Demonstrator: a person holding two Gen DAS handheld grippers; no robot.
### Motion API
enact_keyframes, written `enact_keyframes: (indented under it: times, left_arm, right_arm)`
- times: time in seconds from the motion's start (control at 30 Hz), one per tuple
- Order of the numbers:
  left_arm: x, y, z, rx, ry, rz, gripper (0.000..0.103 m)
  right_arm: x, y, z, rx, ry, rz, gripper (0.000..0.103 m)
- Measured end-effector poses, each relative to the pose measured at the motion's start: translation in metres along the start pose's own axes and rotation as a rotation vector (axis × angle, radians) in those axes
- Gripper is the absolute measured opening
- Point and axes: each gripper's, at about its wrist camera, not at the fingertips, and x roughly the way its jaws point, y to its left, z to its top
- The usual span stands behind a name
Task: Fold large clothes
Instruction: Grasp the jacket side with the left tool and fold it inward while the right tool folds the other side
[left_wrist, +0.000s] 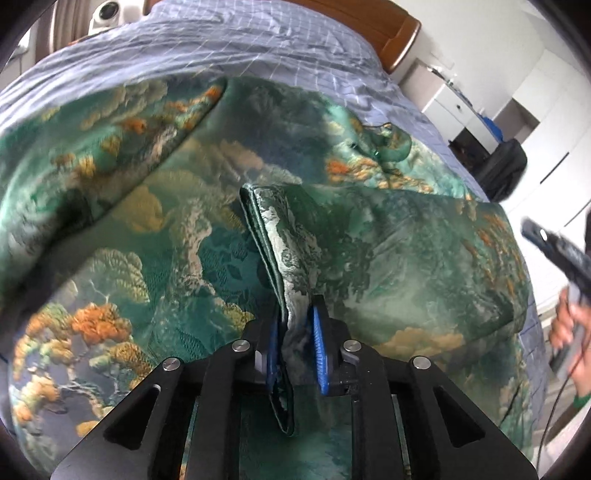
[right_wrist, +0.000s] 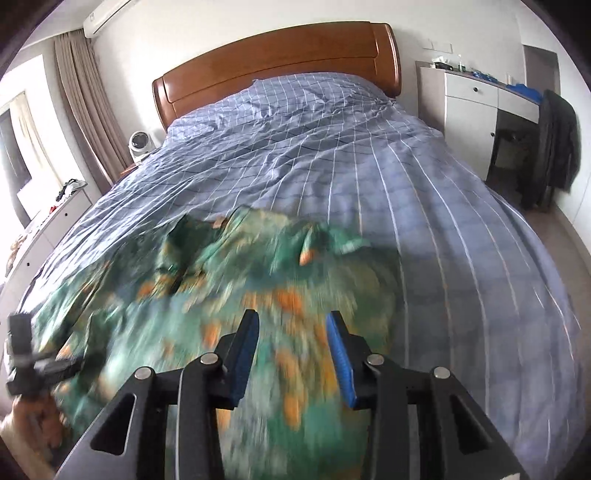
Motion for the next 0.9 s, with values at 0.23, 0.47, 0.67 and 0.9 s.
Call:
enact_keyframes:
  times: [0.23, 0.47, 0.67, 0.9]
  left_arm:
    - [0.003, 0.002, -0.004, 0.002, -0.018, -0.016, 0.019]
    - [0.003, 0.005, -0.005, 0.001, -0.031, -0.027, 0.019]
    - [0.002, 0.002, -0.006, 0.009, -0.035, -0.016, 0.019]
    - [0.004, -0.008, -0.006, 0.041, -0.037, 0.027, 0.02]
  right_arm:
    - [0.095, -0.007, -0.022, 0.068, 0.219, -0.045, 0.036]
    - [0.052, 0.011, -0.045, -0.035, 0.159, -0.019, 0.036]
    - [-0.003, 0.028, -0.092, -0.177, 0.178, 0.013, 0.036]
    - [0.024, 0.02, -0.107, -0.103, 0.264, 0.018, 0.036]
